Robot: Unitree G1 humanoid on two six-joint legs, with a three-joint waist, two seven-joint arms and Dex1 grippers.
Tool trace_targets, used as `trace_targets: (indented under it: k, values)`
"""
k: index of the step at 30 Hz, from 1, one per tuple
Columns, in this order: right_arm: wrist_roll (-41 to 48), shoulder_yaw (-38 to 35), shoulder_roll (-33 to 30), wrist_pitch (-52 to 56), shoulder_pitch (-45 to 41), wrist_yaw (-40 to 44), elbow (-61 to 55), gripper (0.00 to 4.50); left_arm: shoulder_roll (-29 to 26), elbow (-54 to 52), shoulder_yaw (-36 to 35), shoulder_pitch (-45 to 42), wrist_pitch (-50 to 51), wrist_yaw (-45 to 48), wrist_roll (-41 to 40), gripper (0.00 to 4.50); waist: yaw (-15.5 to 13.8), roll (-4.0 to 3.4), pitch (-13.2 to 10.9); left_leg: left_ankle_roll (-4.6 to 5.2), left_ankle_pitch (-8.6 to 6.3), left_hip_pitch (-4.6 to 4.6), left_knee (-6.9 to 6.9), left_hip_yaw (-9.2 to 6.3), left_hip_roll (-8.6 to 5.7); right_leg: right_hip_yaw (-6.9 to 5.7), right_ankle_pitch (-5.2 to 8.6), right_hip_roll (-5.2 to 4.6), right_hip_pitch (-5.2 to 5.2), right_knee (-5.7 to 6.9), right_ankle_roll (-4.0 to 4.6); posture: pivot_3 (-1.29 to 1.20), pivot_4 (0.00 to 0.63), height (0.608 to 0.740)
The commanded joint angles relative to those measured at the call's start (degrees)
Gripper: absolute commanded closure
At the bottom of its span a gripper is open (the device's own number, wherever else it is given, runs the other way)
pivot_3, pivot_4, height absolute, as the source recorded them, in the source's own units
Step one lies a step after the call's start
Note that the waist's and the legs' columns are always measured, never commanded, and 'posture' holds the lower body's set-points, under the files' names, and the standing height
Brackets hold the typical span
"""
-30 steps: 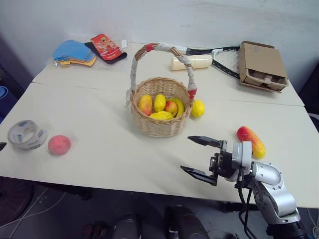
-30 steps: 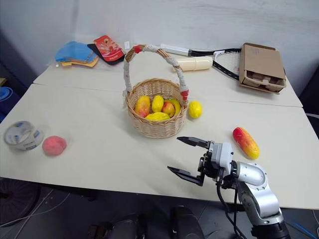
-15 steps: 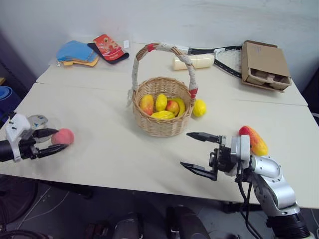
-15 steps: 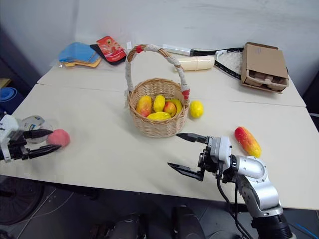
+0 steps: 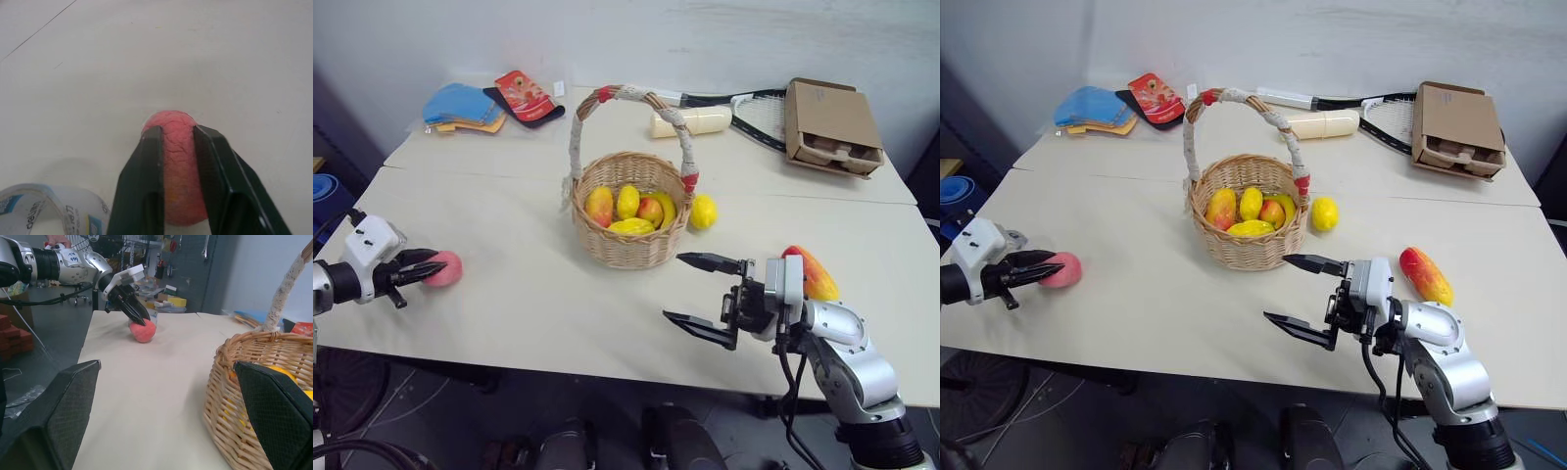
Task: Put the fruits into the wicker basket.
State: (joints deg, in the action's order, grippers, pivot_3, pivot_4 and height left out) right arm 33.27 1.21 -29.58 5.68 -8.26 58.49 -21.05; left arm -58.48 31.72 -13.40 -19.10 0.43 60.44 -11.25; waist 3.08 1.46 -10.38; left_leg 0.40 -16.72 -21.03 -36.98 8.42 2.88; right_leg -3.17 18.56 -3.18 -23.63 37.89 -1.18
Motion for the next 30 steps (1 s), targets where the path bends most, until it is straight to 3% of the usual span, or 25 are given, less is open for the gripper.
trace_targets:
  k: [1, 11, 14, 20, 24, 30]
  values:
    - [0.3, -0.2, 0.6, 0.2, -1.1, -0.8, -1.1, 0.0, 0.1, 0.9, 1.7, 2.8, 0.7, 0.7, 1.8, 4.13, 0.0, -0.05, 0.0, 0.0, 0.0, 0.01, 0.0, 0.0, 0.0, 0.0, 0.0, 0.0, 0.0, 0.0, 0.0, 0.0, 0.15, 0.74]
    - [0.4, -0.1, 0.4, 1.8, -1.5, -2.5, -2.4, 0.0, -2.1, -11.0, -7.7, 5.9, 9.5, 10.7, -12.3, 4.18, -0.1, 0.06, -0.1, -0.05, 0.03, -0.17, -0.01, -0.02, 0.02, -0.02, 0.0, 0.0, -0.09, -0.03, 0.0, 0.0, 0.15, 0.74]
    - [0.4, 0.0, 0.4, 2.0, -0.8, -2.7, -2.8, 0.0, -2.6, -10.4, -9.2, 3.3, 10.2, 9.1, -12.6, 3.67, -0.2, 0.1, -0.1, -0.04, 0.03, -0.18, -0.01, -0.03, 0.01, -0.03, 0.01, 0.0, -0.08, -0.06, -0.01, 0.0, 0.15, 0.74]
    - [-0.1, 0.0, 0.4, 0.1, 2.4, -1.6, -2.5, 0.0, -3.9, -3.8, -7.6, -0.6, 5.2, 9.4, -9.0, 1.83, -0.4, 0.16, -0.1, -0.03, 0.01, -0.19, 0.0, -0.03, -0.02, -0.04, 0.02, -0.01, -0.08, -0.1, -0.04, 0.0, 0.15, 0.74]
    - [-0.7, -0.2, 0.4, -1.2, 4.2, -0.8, -1.9, 0.0, -1.5, -2.1, -4.7, -1.4, 3.6, 11.1, -8.1, 0.64, -0.3, 0.15, -0.1, -0.02, 0.0, -0.19, 0.02, -0.02, -0.01, -0.04, 0.04, 0.0, -0.08, -0.1, -0.06, 0.0, 0.15, 0.74]
    - [-0.9, -1.0, -0.6, -2.2, 6.8, 0.4, -1.5, 0.0, 4.3, -3.9, -0.9, -4.1, 6.2, 11.0, -9.1, 0.64, -1.2, 0.25, -0.1, -0.01, 0.0, -0.21, -0.05, -0.02, -0.01, -0.04, 0.04, 0.0, -0.07, -0.09, -0.07, 0.0, 0.15, 0.74]
